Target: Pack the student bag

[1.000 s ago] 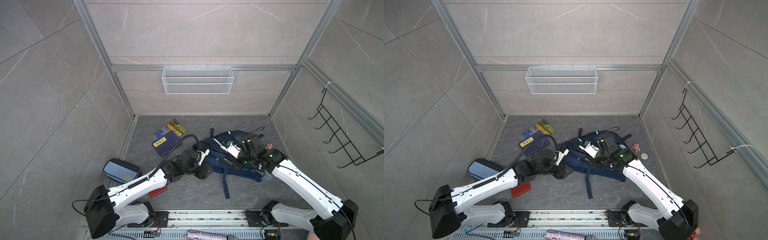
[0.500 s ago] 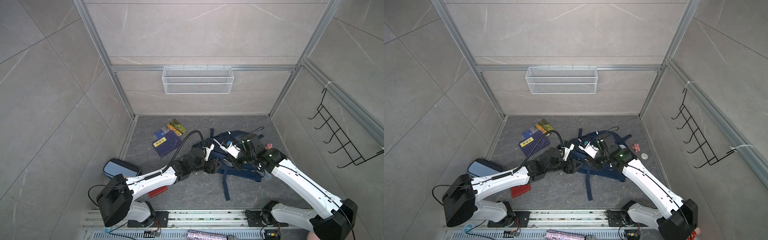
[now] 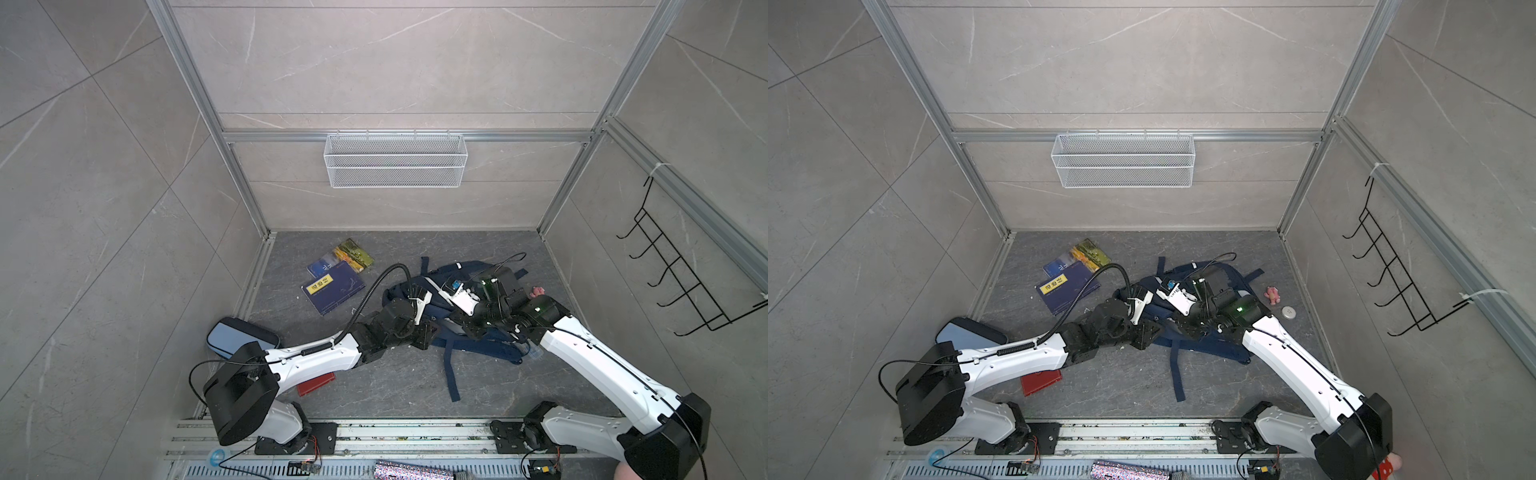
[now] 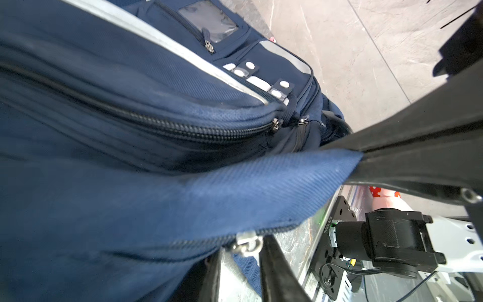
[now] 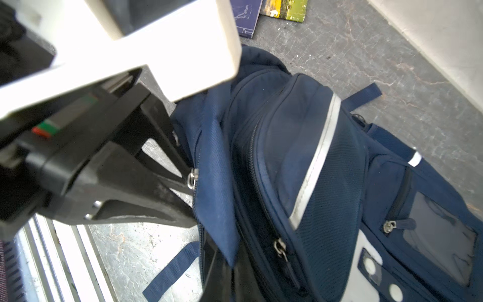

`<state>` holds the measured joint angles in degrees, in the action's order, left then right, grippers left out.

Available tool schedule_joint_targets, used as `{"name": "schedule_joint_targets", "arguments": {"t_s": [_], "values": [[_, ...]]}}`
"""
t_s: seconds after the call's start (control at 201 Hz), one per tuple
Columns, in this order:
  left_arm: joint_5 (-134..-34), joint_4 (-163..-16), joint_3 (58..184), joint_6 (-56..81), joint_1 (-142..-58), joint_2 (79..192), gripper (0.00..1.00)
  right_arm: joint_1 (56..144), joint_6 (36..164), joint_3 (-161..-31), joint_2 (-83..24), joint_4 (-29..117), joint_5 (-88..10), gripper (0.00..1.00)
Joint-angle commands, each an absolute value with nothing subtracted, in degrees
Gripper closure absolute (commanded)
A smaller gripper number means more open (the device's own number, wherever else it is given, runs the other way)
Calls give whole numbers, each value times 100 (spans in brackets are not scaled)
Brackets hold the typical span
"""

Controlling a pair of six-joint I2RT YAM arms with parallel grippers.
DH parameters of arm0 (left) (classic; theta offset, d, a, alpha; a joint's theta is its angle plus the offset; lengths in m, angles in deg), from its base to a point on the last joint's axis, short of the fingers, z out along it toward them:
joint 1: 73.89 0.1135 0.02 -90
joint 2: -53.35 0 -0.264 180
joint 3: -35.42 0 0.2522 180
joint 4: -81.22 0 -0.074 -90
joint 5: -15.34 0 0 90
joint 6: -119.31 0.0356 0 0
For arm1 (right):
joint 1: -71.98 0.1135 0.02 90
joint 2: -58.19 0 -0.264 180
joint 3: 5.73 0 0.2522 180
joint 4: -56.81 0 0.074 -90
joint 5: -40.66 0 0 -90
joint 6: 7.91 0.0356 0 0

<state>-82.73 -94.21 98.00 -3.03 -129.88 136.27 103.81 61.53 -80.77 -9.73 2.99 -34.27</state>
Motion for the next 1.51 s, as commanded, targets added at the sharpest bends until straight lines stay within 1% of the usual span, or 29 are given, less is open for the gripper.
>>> {"name": "schedule_joint_targets", "arguments": {"t_s": [0.0, 0.134, 0.174, 0.294, 0.339, 0.403, 0.498, 0.597, 0.752, 0.831, 0.851, 0.931, 0.986, 1.016, 1.065, 1.225, 1.504], "values": [[-8240, -9691, 9910, -209, -13012, 13608, 76, 10397, 6286, -8417, -924, 718, -3139, 100], [-8065, -9590, 9924, -151, -13035, 13511, 76, 10397, 6290, -8400, -906, 686, -3148, 100], [-7837, -9412, 9970, -63, -13092, 13456, 71, 10400, 6293, -8374, -896, 686, -3149, 100], [-7115, -9117, 9919, -16, -13172, 13281, 50, 10395, 6302, -8347, -869, 688, -3141, 100], [-6857, -9091, 9836, -73, -13167, 13193, 44, 10397, 6302, -8347, -877, 681, -3127, 100], [-6609, -8971, 9802, -80, -13176, 13100, 43, 10397, 6303, -8372, -895, 672, -3082, 100], [-6485, -8844, 9845, 10, -13181, 13046, 43, 10398, 6304, -8404, -912, 661, -3053, 100], [-6520, -8797, 9971, 175, -13174, 13141, 47, 10399, 6319, -8409, -926, 677, -3006, 100], [-6770, -8783, 10290, 395, -13171, 13539, 51, 10393, 6415, -8374, -932, 715, -2914, 100], [-6764, -8787, 10427, 459, -13167, 13669, 55, 10396, 6428, -8374, -923, 707, -2895, 100], [-6755, -8796, 10451, 468, -13166, 13690, 58, 10397, 6427, -8374, -914, 702, -2895, 100], [-6824, -8821, 10549, 527, -13166, 13771, 74, 10393, 6477, -8343, -904, 725, -2865, 100], [-6905, -8825, 10611, 543, -13163, 13831, 81, 10402, 6520, -8296, -897, 754, -2834, 100], [-6916, -8806, 10630, 552, -13163, 13851, 86, 10399, 6541, -8273, -894, 771, -2825, 100], [-6916, -8785, 10627, 538, -13164, 13846, 100, 10405, 6548, -8258, -871, 781, -2833, 100], [-6828, -8749, 10450, 475, -13158, 13571, 100, 10405, 6493, -8268, -841, 712, -2892, 100], [-6799, -8021, 10023, 454, -13084, 12706, 100, 10383, 6412, -8290, -808, 616, -3267, 100]]}}
